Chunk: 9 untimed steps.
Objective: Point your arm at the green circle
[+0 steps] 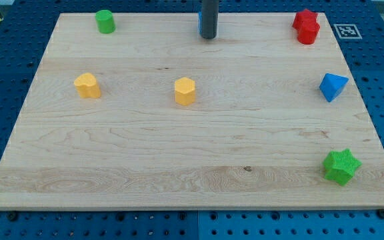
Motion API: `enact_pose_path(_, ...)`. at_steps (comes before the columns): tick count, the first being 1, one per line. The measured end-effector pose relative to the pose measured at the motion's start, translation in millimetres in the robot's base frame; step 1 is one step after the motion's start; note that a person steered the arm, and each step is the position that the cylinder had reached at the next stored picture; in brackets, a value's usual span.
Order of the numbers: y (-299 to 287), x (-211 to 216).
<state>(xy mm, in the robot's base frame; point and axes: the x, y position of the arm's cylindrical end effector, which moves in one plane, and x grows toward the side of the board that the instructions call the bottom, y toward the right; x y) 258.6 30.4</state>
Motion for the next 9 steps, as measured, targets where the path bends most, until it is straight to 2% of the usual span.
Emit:
enact_pose_path(2,-2,-1)
enact_pose_path(4,-54,21)
enact_pose_path(7,-166,-37)
enact_pose_path(8,-169,-66)
enact_pose_path(9,-185,-67)
